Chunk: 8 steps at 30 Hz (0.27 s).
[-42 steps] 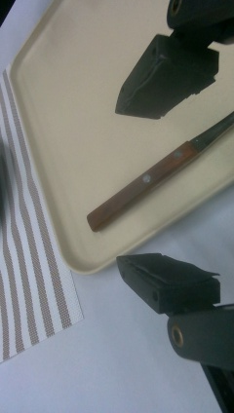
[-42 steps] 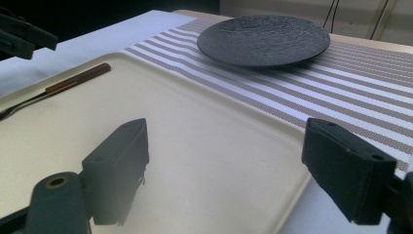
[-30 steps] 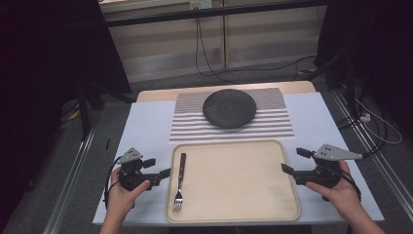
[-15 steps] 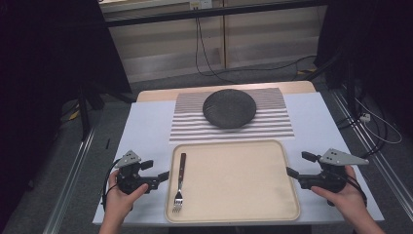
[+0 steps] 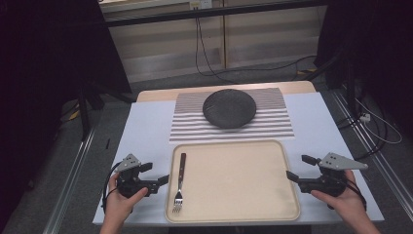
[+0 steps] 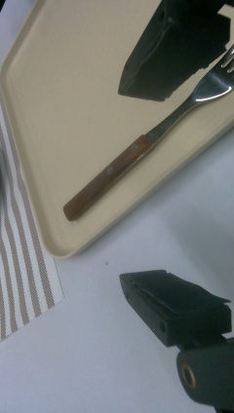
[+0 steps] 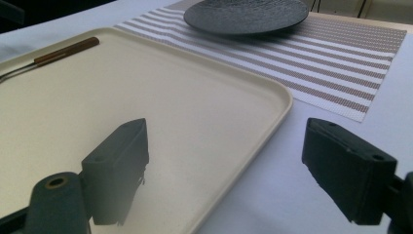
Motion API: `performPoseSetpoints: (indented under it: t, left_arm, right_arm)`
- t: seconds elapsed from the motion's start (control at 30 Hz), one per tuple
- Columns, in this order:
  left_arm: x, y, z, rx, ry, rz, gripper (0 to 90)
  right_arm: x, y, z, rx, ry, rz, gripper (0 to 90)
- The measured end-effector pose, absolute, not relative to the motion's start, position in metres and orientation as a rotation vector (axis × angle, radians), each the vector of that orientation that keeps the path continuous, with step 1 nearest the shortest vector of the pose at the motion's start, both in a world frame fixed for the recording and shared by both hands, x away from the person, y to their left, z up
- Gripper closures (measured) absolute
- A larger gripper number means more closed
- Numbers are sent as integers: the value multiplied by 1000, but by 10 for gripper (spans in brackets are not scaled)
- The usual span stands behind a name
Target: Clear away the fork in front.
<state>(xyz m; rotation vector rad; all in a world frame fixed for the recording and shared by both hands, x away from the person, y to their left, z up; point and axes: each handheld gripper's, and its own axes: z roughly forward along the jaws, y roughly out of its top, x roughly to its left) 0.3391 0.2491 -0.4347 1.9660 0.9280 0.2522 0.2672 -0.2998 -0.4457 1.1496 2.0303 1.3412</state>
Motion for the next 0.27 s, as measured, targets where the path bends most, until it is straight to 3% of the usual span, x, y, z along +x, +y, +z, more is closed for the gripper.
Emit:
performPoseSetpoints:
  t: [0.27]
  left_arm:
    - [338,250,-436,1955,938,248,116]
  right_arm:
    - [266,-301,-445,1147,2021,1336,165]
